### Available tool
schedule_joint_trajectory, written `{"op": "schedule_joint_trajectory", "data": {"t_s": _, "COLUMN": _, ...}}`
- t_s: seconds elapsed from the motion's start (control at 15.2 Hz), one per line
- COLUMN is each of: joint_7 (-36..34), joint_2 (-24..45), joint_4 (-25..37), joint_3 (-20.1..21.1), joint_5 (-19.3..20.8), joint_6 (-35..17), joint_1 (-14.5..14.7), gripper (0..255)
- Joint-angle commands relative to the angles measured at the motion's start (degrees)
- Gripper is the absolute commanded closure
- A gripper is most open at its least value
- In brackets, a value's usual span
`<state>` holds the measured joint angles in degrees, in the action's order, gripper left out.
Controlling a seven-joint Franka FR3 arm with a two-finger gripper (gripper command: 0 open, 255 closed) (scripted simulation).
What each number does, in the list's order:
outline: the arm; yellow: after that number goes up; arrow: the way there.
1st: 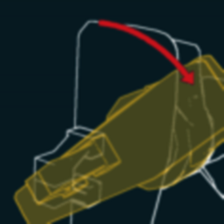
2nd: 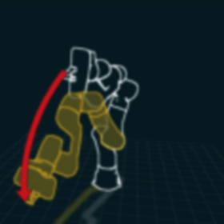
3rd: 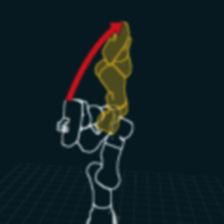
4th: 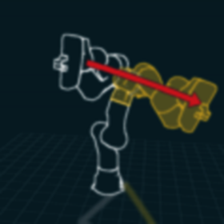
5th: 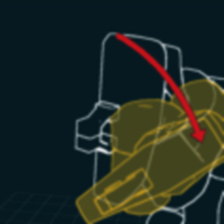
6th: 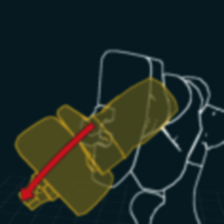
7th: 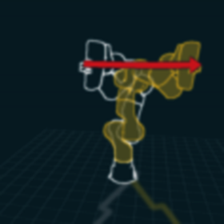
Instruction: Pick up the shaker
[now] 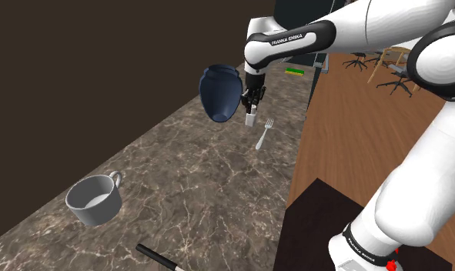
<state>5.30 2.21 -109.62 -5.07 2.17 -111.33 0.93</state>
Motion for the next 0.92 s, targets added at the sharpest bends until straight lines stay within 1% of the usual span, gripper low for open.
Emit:
{"op": "schedule_joint_trajectory", "data": {"t_s": 0.0, "joint_7": 0.02, "joint_2": -0.29, "joint_4": 0.96, "joint_3": 0.01, "joint_5": 0.01, "joint_6": 1.27, "joint_1": 0.01, "gripper": 255}}
{"op": "schedule_joint_trajectory", "data": {"t_s": 0.73, "joint_7": 0.26, "joint_2": -1.05, "joint_4": 8.53, "joint_3": 0.04, "joint_5": -0.01, "joint_6": 9.59, "joint_1": 0.05, "gripper": 255}}
{"op": "schedule_joint_trajectory", "data": {"t_s": 0.86, "joint_7": 0.27, "joint_2": -1.06, "joint_4": 8.64, "joint_3": 0.04, "joint_5": -0.01, "joint_6": 9.71, "joint_1": 0.05, "gripper": 255}}
